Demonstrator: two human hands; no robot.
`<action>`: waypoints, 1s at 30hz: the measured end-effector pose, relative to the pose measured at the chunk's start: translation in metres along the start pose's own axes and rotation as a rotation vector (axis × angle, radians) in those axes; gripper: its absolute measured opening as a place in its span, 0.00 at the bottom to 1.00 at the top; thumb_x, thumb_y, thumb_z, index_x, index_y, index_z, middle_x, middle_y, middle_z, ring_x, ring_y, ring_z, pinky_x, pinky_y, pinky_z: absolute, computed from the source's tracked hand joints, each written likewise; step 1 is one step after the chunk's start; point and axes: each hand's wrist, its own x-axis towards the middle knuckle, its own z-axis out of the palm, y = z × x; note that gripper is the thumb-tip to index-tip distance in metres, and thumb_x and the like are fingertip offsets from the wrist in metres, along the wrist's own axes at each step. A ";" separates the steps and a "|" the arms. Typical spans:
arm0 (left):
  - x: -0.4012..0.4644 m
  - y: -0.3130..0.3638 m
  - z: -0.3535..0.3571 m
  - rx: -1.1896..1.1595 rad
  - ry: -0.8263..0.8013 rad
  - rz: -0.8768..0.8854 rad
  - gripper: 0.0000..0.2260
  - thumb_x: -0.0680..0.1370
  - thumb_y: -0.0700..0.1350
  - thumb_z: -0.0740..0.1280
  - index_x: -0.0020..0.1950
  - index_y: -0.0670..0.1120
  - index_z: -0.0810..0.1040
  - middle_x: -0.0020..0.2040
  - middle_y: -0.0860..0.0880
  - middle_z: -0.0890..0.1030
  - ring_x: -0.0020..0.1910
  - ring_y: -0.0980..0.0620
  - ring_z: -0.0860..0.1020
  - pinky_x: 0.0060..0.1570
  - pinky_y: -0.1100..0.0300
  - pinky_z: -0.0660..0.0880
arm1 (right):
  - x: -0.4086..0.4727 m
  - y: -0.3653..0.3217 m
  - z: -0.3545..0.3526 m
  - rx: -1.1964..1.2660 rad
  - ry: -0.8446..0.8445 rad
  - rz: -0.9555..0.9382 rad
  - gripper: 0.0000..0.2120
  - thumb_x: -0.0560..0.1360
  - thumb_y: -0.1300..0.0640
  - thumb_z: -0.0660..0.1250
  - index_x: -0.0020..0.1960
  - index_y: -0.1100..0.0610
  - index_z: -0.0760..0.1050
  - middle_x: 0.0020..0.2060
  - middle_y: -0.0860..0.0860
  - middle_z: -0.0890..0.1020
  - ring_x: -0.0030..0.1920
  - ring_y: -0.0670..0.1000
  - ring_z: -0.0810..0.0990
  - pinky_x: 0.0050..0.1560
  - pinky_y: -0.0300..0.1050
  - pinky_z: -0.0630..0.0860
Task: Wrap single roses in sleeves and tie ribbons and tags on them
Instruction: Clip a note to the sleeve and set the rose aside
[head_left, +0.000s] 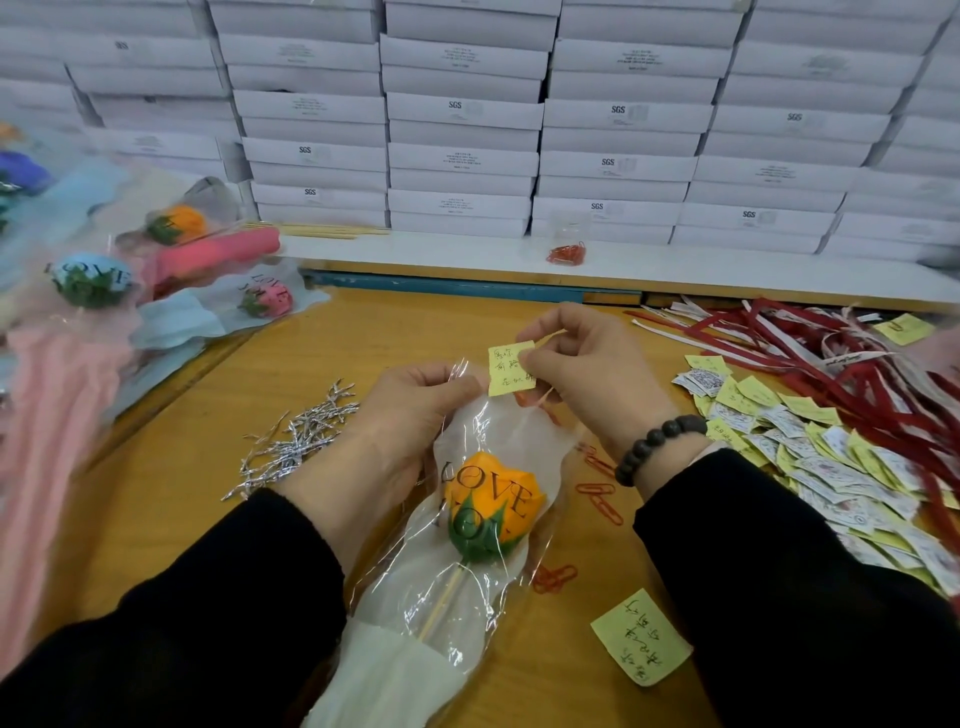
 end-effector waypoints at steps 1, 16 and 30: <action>0.001 0.000 -0.001 0.002 0.003 -0.001 0.05 0.76 0.36 0.66 0.49 0.36 0.80 0.33 0.44 0.81 0.25 0.53 0.77 0.26 0.64 0.74 | 0.000 0.000 0.001 0.021 0.013 0.001 0.04 0.74 0.64 0.66 0.43 0.56 0.74 0.34 0.55 0.83 0.28 0.46 0.80 0.29 0.37 0.74; 0.002 -0.003 -0.001 -0.029 -0.059 0.045 0.07 0.72 0.32 0.67 0.41 0.42 0.83 0.34 0.45 0.84 0.28 0.52 0.81 0.26 0.64 0.76 | 0.000 0.010 0.017 0.063 0.051 -0.041 0.06 0.73 0.61 0.70 0.38 0.58 0.75 0.40 0.55 0.82 0.38 0.46 0.80 0.33 0.34 0.74; 0.009 -0.001 -0.008 0.135 -0.014 0.000 0.20 0.74 0.57 0.64 0.45 0.39 0.78 0.35 0.42 0.74 0.34 0.47 0.70 0.37 0.58 0.69 | 0.000 0.018 0.022 0.088 0.093 -0.012 0.10 0.71 0.66 0.68 0.36 0.55 0.70 0.33 0.51 0.76 0.33 0.46 0.75 0.34 0.38 0.72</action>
